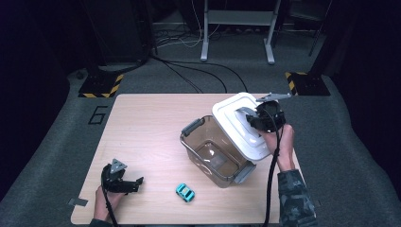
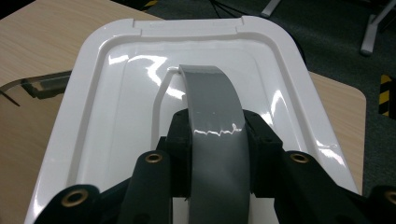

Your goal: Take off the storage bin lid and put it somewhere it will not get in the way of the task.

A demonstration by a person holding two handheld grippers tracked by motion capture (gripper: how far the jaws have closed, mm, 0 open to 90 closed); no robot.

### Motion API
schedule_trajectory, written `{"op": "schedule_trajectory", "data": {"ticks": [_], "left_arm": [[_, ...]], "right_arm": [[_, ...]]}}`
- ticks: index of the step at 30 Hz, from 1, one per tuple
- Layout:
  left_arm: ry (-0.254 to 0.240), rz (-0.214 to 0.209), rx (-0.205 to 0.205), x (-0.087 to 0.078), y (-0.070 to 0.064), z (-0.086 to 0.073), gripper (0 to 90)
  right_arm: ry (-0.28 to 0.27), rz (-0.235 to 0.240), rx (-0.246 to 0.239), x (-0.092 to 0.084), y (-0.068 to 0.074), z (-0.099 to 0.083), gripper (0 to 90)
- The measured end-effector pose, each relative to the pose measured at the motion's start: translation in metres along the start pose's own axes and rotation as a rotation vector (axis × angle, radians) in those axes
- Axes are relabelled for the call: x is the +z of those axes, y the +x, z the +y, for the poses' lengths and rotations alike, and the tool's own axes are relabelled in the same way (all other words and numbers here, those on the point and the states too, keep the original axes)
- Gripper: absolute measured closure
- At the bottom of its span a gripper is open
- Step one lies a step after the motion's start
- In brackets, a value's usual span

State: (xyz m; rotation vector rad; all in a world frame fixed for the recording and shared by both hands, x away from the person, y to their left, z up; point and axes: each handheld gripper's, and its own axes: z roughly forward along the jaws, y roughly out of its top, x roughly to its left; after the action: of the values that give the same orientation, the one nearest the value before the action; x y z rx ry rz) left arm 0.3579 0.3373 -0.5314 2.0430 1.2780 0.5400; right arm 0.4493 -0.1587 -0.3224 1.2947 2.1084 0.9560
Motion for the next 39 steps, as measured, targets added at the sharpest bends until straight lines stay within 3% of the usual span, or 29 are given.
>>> {"op": "schedule_trajectory", "data": {"ticks": [39], "left_arm": [[0.001, 0.0, 0.002, 0.0, 0.0, 0.0, 0.0]], "right_arm": [[-0.012, -0.179, 0.152, 0.014, -0.067, -0.013, 66.9]]}}
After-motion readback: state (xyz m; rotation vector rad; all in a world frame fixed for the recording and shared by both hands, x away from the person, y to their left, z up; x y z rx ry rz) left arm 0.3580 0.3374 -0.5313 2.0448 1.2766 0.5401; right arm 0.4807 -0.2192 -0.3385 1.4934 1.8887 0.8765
